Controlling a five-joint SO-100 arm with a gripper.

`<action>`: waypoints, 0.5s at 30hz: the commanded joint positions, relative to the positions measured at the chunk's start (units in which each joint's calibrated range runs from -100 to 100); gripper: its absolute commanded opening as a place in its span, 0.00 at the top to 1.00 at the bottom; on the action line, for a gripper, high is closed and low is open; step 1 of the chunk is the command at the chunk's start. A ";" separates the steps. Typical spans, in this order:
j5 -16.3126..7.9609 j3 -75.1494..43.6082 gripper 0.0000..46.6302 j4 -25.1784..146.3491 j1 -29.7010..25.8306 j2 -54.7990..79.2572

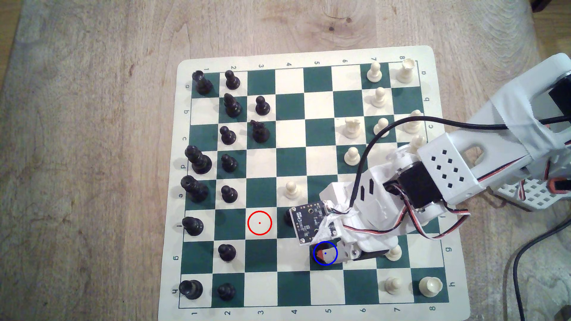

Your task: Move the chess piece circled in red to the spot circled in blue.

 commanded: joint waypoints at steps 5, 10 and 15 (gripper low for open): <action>0.29 1.19 0.99 -2.58 -0.43 0.97; 0.59 1.10 0.99 -2.50 -0.04 1.31; 0.54 1.19 0.99 -2.42 -0.90 1.73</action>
